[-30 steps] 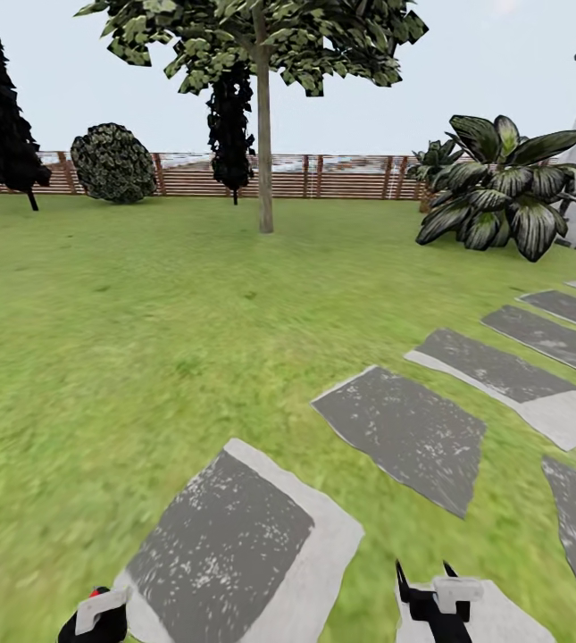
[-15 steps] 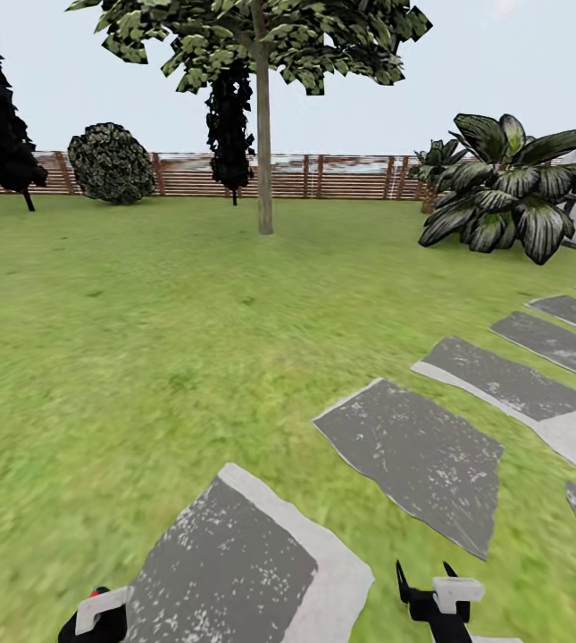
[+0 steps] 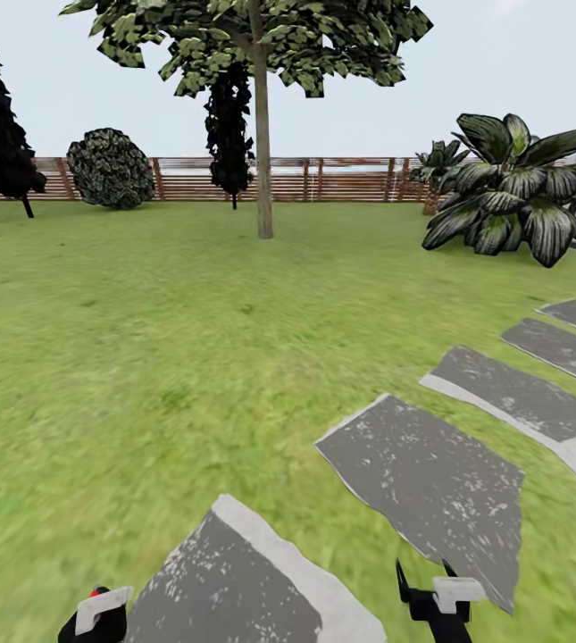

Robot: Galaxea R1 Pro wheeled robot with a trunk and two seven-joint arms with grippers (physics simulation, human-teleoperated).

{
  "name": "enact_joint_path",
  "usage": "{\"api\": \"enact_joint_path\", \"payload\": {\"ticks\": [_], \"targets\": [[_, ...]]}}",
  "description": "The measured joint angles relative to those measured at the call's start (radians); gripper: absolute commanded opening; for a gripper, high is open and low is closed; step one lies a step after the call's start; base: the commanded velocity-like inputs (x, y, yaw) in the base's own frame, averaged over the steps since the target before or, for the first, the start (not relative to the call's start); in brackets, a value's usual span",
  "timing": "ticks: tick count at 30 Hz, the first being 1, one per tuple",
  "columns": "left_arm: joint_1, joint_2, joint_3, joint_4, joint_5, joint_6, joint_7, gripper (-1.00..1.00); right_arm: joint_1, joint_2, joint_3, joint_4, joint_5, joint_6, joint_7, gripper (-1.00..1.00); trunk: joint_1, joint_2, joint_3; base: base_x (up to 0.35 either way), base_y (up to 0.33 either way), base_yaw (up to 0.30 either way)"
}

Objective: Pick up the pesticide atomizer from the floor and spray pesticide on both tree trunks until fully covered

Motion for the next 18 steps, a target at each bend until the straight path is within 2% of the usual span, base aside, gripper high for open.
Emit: {"api": "enact_joint_path", "payload": {"ticks": [18], "targets": [[0.0,0.0,0.0,0.0,0.0,0.0,0.0,-1.0,0.0,0.0,0.0,0.0,0.0,0.0,0.0,1.0,0.0,0.0,0.0,0.339,0.0,0.0]]}}
